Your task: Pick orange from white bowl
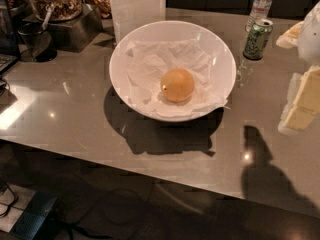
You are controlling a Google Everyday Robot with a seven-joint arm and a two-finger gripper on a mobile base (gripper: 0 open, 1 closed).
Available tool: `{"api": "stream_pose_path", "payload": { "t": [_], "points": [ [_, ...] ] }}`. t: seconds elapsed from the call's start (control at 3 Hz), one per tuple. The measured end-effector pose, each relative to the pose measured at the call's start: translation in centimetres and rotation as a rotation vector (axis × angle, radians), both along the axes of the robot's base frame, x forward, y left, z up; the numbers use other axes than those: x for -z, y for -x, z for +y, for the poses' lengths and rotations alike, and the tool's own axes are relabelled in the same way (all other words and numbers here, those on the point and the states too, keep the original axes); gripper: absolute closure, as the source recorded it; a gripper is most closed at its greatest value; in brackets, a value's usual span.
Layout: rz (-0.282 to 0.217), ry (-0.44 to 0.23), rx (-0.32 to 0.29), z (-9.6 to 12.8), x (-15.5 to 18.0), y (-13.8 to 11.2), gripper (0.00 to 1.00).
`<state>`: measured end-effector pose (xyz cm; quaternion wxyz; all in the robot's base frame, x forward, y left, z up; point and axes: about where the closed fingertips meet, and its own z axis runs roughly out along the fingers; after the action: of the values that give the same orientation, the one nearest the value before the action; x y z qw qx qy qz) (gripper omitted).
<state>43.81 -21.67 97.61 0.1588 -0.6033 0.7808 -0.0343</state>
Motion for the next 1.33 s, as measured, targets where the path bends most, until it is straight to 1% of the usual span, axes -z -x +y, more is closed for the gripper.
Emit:
{"api": "stream_pose_path", "payload": {
  "t": [0.33, 0.67, 1.0, 1.33],
  "points": [
    [-0.004, -0.045, -0.024, 0.9, 0.1, -1.4, 0.00],
    [-0.004, -0.074, -0.040, 1.5, 0.2, -2.2, 0.00],
    [0.023, -0.168, -0.095, 4.4, 0.7, -5.6, 0.00],
    [0.055, -0.246, -0.149, 7.7, 1.4, -10.2, 0.00]
  ]
}}
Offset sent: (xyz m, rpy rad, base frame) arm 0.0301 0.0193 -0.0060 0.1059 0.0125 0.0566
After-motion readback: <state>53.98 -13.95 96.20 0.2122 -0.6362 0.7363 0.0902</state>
